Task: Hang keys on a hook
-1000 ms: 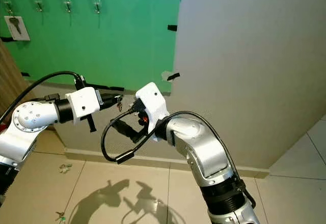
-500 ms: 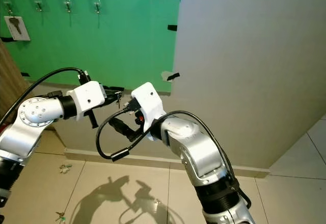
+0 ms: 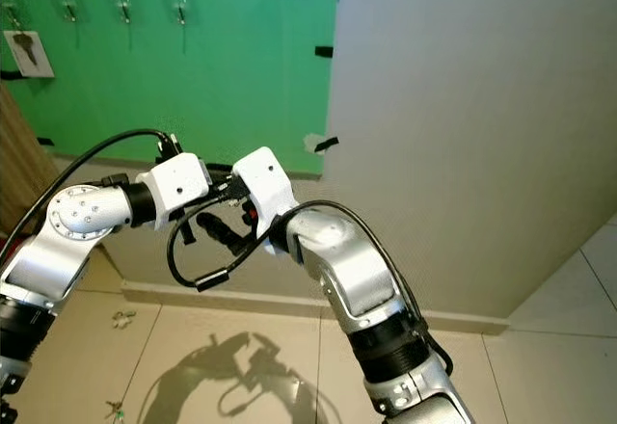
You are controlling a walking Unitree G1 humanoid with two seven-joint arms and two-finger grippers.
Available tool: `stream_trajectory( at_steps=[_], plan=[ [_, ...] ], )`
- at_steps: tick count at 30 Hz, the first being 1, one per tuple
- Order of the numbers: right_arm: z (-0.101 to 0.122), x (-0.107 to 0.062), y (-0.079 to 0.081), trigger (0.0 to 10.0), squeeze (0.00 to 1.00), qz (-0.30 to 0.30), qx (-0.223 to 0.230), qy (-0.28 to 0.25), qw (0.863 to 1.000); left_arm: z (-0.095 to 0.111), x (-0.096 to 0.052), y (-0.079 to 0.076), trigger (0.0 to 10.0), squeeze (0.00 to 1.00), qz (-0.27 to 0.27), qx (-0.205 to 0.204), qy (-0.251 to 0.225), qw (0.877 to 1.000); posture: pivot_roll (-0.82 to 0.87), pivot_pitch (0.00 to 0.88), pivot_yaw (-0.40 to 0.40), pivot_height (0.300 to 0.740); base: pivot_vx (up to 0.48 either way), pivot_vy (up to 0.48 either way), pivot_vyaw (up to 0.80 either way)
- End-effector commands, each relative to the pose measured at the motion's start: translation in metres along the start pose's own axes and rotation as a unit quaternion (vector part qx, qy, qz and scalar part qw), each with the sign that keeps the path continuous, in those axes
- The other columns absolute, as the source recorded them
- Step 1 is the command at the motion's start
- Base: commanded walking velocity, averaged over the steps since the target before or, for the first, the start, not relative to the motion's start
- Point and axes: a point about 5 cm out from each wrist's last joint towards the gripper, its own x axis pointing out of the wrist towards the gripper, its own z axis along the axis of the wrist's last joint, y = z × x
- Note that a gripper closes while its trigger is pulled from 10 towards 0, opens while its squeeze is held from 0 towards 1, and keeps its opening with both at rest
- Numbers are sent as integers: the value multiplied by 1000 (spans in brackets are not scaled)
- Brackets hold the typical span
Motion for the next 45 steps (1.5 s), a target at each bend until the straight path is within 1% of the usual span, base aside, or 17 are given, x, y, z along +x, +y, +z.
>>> stream_trajectory(
  at_steps=[1,3,21,45],
  plan=[
    [4,0,-5,0,0,-16,-6,-7,1000,5,1,2,0,0,1,12,-1,1000,-39,0,10,740,0,0,0],
    [4,1,-7,0,0,-25,-9,-7,1000,5,0,1,0,0,1,11,0,1000,-39,0,10,740,0,0,0],
    [-7,-1,-12,0,0,-39,-10,7,999,1,-2,3,0,0,7,7,17,1000,-44,0,11,740,0,0,0],
    [-11,-1,-9,0,0,-19,-3,6,1000,0,-3,1,0,0,8,2,23,1000,-40,0,4,740,0,0,0]
  ],
)
